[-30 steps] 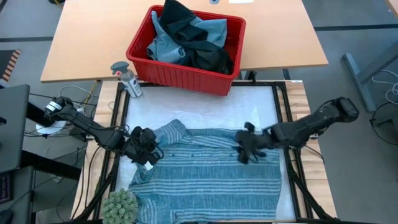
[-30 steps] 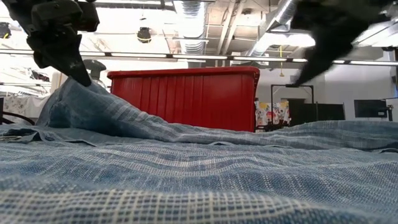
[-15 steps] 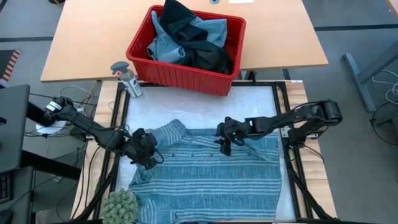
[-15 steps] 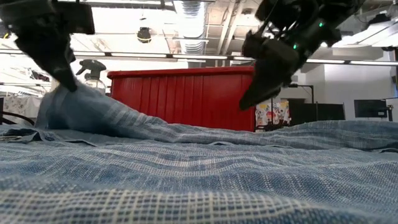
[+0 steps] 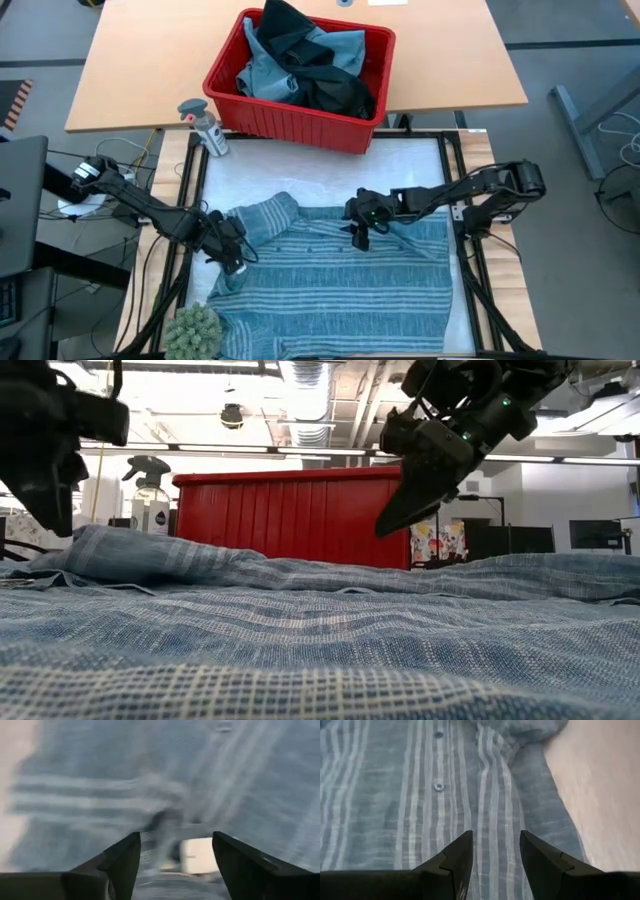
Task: Fold Laundry from Bin
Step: Fold the light blue shirt
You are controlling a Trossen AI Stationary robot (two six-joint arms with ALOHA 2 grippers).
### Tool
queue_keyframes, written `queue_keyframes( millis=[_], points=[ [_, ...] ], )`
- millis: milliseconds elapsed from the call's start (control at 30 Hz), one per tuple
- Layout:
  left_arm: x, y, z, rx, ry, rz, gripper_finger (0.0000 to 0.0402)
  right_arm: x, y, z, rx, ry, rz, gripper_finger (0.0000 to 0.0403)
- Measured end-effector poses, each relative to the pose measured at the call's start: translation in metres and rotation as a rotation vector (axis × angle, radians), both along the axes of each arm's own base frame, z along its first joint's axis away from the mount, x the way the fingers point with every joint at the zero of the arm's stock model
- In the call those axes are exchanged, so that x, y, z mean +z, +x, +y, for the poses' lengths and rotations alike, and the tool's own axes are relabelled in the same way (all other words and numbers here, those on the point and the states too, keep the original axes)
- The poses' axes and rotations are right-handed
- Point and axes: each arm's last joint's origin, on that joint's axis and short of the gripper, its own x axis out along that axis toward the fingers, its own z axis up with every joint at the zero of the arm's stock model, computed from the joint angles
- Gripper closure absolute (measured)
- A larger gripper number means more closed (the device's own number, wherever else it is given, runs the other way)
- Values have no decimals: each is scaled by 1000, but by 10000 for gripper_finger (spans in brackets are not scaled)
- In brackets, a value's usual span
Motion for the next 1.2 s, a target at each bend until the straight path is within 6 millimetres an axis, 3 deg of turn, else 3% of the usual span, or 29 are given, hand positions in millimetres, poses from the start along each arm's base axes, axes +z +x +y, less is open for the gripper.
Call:
queue_keyframes(
  millis=[167, 467, 867, 1200],
  points=[
    [0, -3, 4, 72, 71, -1, 157, 1, 2, 0, 3, -5, -24, 215],
    [1, 0, 5, 113, 109, -60, 157, 14, 17, -10, 31, -86, -222, 215],
    [1, -1, 4, 124, 88, -54, 157, -1, 94, -20, 141, -73, -158, 215],
    [1, 0, 4, 125, 92, -56, 157, -27, 120, -33, 208, -19, -20, 215]
  ],
)
